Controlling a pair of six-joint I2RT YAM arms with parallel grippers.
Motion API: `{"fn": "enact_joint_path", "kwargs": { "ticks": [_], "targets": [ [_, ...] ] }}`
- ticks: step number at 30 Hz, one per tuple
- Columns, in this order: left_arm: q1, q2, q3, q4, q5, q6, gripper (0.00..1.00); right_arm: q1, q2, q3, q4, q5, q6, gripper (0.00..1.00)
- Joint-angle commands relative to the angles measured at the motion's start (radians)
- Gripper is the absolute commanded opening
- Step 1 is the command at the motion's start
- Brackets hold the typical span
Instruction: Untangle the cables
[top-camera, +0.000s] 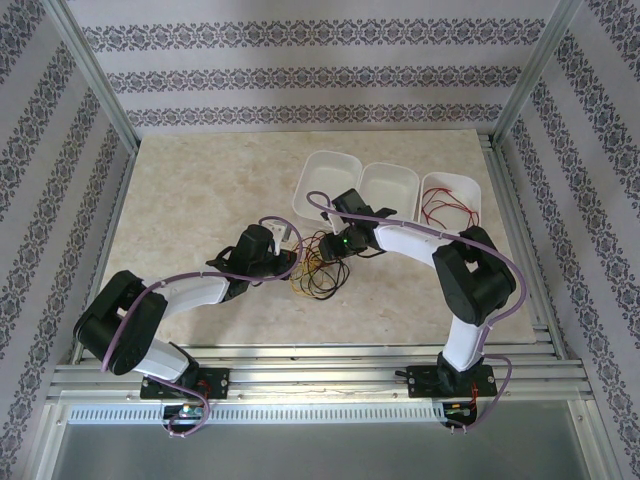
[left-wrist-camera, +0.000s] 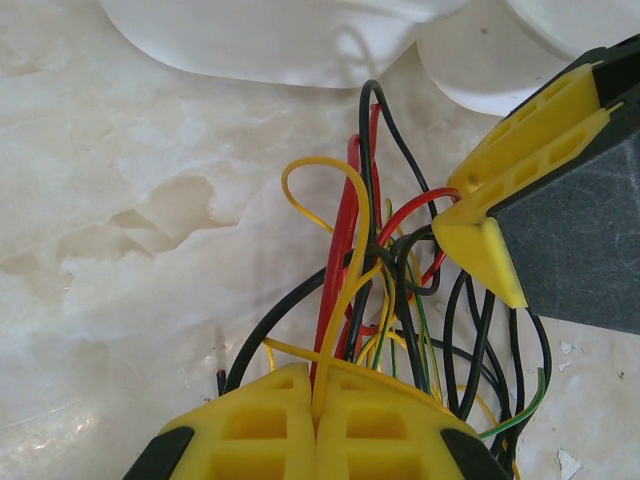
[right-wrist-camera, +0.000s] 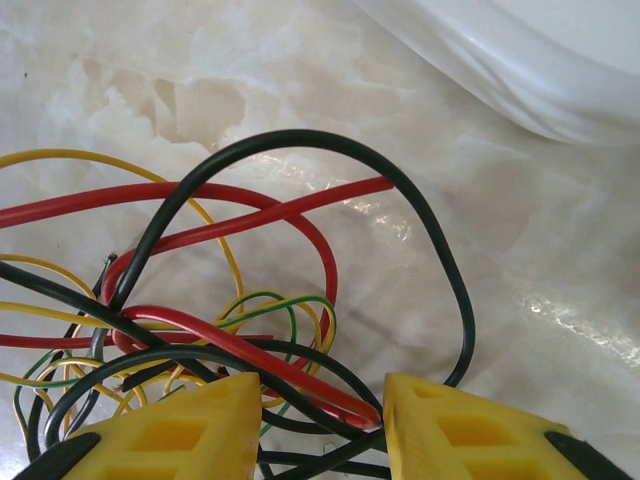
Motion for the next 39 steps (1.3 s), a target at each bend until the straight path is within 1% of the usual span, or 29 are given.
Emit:
{"fn": "enact_joint_path", "kwargs": {
  "ticks": [1, 13, 28, 31, 36, 39],
  "targets": [
    [-0.005, -0.016, 0.014, 0.016, 0.02, 0.007, 0.0, 0.003, 0.012, 0.026, 0.0, 0.025, -0.031, 0.39],
    [-0.005, -0.017, 0.008, 0.016, 0.028, -0.005, 0.0, 0.005, 0.005, 0.041, 0.001, 0.048, -0.059, 0.39],
    [-0.005, 0.009, 0.017, 0.034, 0.037, -0.018, 0.0, 0.036, 0.065, 0.074, 0.004, 0.052, -0.092, 0.38],
    [-0.005, 0.013, 0.014, 0.042, 0.037, -0.026, 0.0, 0.035, 0.058, 0.074, 0.004, 0.051, -0.092, 0.31],
    [-0.004, 0.014, 0.007, 0.044, 0.032, -0.035, 0.0, 0.037, 0.025, 0.062, 0.0, 0.057, -0.088, 0.1],
    [-0.003, 0.01, 0.002, 0.043, 0.022, -0.038, 0.0, 0.04, -0.012, 0.047, 0.001, 0.071, -0.081, 0.03]
  ]
}}
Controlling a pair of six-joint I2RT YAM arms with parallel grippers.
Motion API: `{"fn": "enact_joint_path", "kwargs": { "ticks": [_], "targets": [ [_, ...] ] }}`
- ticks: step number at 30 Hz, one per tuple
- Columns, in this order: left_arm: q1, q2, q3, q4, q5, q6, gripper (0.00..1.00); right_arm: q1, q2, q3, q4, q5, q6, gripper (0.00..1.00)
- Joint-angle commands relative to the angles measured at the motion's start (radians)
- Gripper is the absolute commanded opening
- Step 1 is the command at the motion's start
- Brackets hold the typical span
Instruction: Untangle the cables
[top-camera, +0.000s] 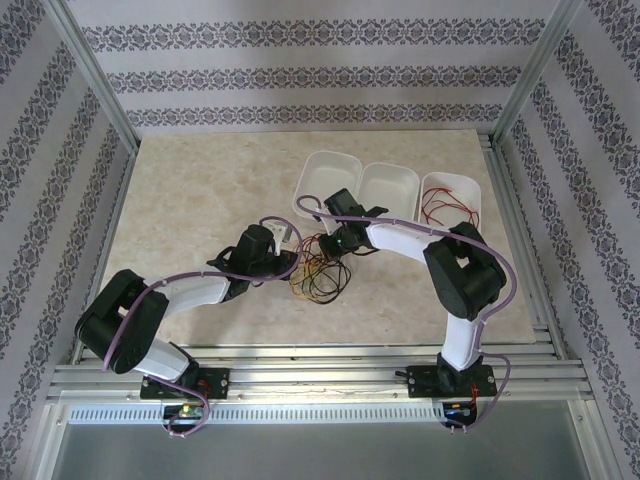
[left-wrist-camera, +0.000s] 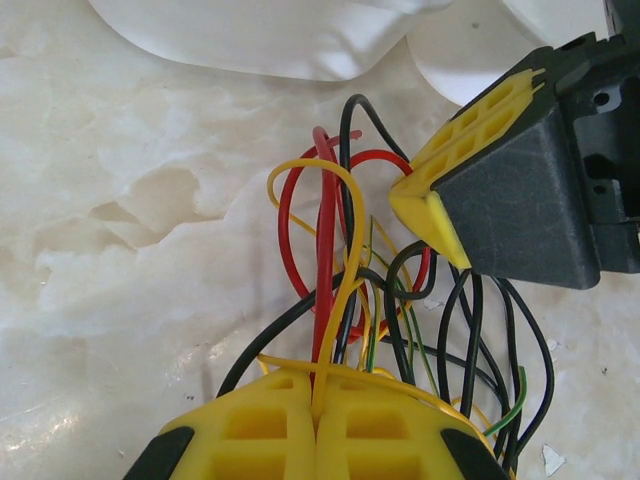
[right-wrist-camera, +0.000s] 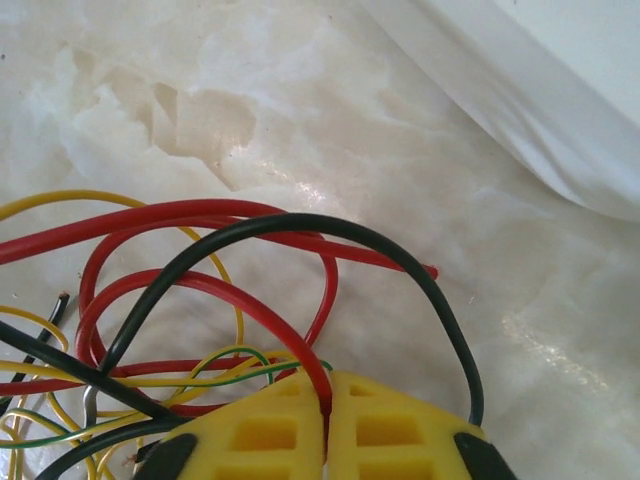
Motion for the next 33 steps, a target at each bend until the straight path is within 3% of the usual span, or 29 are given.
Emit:
{"fn": "enact_joint_path", "kwargs": {
  "ticks": [1, 18, 33],
  "targets": [
    [-0.003, 0.0, 0.001, 0.034, -0.005, -0.017, 0.0, 0.015, -0.075, -0.011, 0.003, 0.028, 0.005, 0.03],
    [-0.003, 0.004, -0.007, 0.009, -0.054, -0.047, 0.0, 0.066, -0.292, -0.023, -0.056, 0.169, 0.022, 0.02],
    [-0.003, 0.035, -0.003, 0.005, -0.065, -0.077, 0.0, 0.065, -0.414, -0.028, -0.047, 0.066, 0.091, 0.0]
  ]
}}
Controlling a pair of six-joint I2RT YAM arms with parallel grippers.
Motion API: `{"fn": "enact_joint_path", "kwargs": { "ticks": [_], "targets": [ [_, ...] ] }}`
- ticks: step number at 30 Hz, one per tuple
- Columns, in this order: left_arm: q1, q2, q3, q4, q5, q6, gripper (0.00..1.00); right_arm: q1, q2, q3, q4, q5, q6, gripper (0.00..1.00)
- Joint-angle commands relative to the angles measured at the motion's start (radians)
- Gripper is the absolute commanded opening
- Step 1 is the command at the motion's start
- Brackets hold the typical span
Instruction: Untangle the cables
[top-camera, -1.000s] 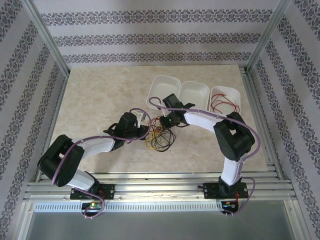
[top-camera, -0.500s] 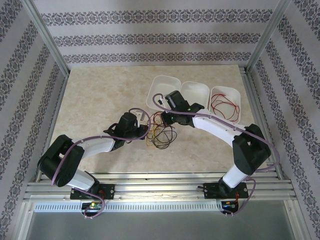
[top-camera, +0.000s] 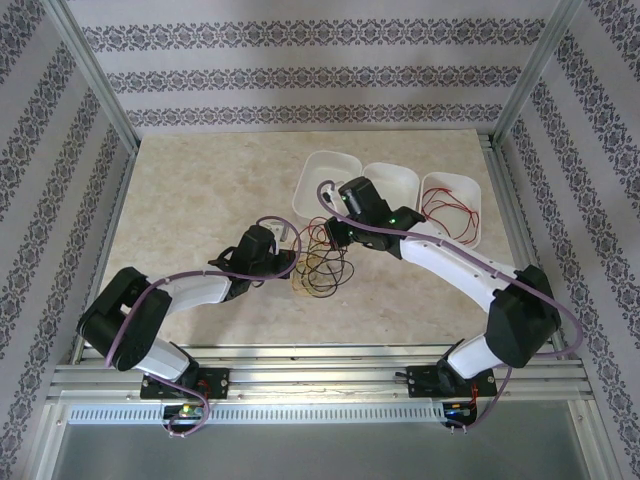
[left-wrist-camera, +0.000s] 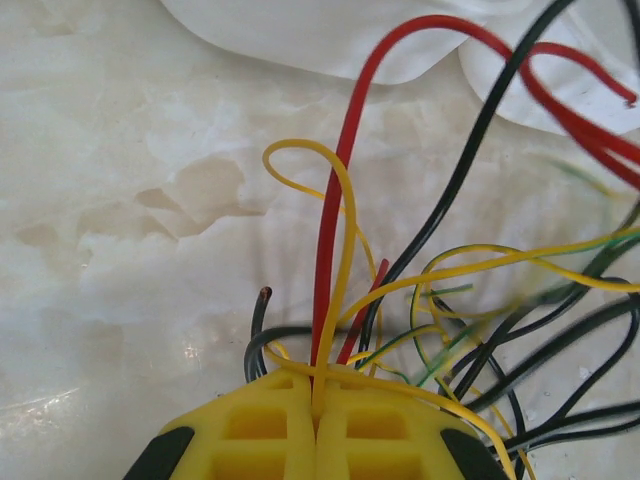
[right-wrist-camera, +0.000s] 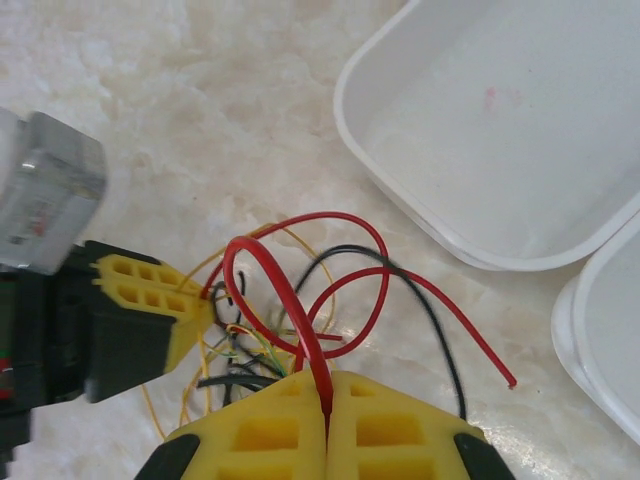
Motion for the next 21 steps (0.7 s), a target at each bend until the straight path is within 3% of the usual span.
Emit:
{"fn": "enact_joint_path", "kwargs": {
  "ticks": [1, 21],
  "targets": [
    [-0.003, 0.014, -0.002, 0.006, -0.01, -0.015, 0.0, 0.005, -0.05, -0.008, 0.025, -0.047, 0.038, 0.0],
    [-0.003, 0.005, -0.009, 0.006, -0.005, -0.015, 0.0, -0.008, -0.224, -0.089, 0.209, -0.141, 0.129, 0.0]
  ]
}}
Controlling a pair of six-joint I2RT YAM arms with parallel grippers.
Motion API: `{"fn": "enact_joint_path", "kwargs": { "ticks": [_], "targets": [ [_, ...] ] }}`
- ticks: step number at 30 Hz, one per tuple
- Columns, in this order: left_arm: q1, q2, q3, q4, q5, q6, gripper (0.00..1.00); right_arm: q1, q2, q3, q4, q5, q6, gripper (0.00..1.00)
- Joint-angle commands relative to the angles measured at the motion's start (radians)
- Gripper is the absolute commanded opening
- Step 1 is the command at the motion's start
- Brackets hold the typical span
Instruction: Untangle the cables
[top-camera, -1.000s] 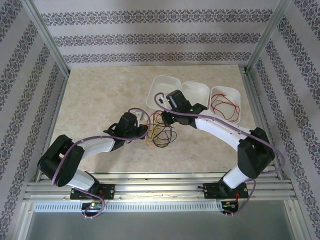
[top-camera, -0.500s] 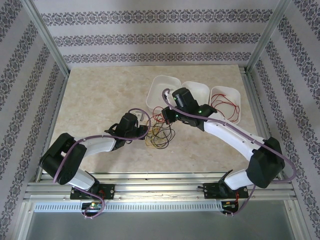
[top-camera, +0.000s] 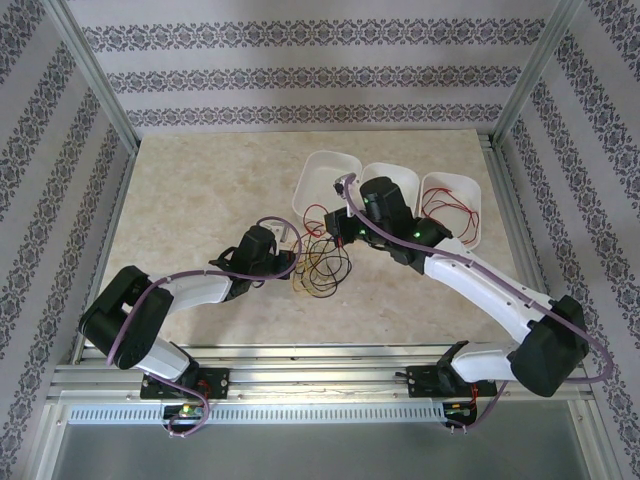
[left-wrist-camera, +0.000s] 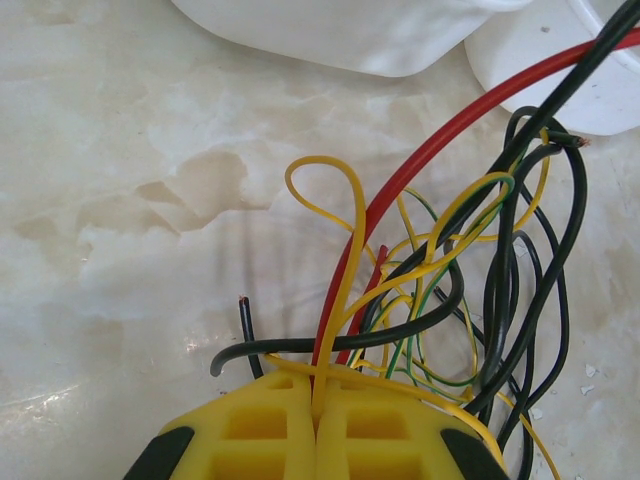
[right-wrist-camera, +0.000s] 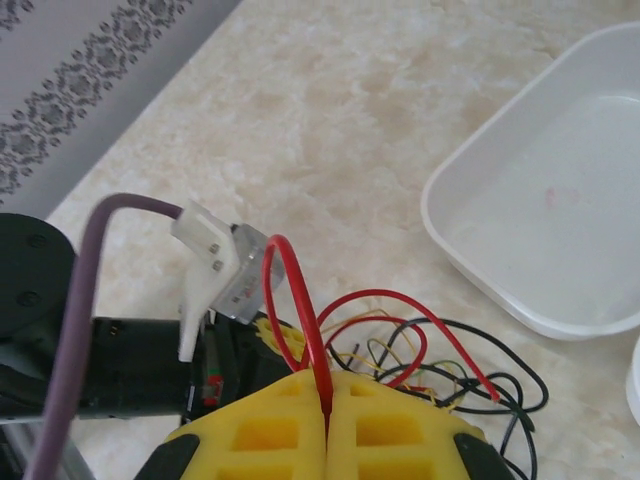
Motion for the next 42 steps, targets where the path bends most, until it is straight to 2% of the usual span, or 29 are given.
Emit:
{"fn": "enact_joint_path", "kwargs": {
  "ticks": [1, 5, 9, 12, 18, 21, 34, 42],
  "targets": [
    [-0.003, -0.002, -0.01, 0.004, -0.005, -0.014, 0.0, -0.007, -0.05, -0.004, 0.051, -0.033, 0.032, 0.0],
    [-0.003, 0.0, -0.008, 0.0, -0.009, -0.017, 0.01, -0.008, -0.096, -0.003, 0.05, -0.008, 0.035, 0.0],
    [-0.003, -0.002, -0.014, 0.008, -0.009, -0.025, 0.17, -0.009, -0.139, 0.004, 0.03, 0.027, 0.031, 0.0],
    [-0.002, -0.005, -0.018, 0.015, -0.006, -0.028, 0.23, -0.009, -0.16, 0.006, 0.019, 0.047, 0.026, 0.0],
    [-0.002, -0.005, -0.014, 0.011, -0.003, -0.028, 0.24, -0.011, -0.174, 0.037, -0.015, 0.056, 0.017, 0.0],
    [-0.002, -0.005, -0.013, 0.007, -0.002, -0.03, 0.17, -0.011, -0.18, 0.059, -0.037, 0.069, 0.012, 0.0],
    [-0.002, 0.007, -0.018, 0.019, -0.005, -0.036, 0.17, -0.011, -0.257, 0.145, -0.161, 0.186, -0.045, 0.0],
    [-0.002, 0.001, -0.018, 0.036, -0.009, -0.046, 0.2, -0.009, -0.298, 0.16, -0.196, 0.188, -0.049, 0.0]
  ]
}}
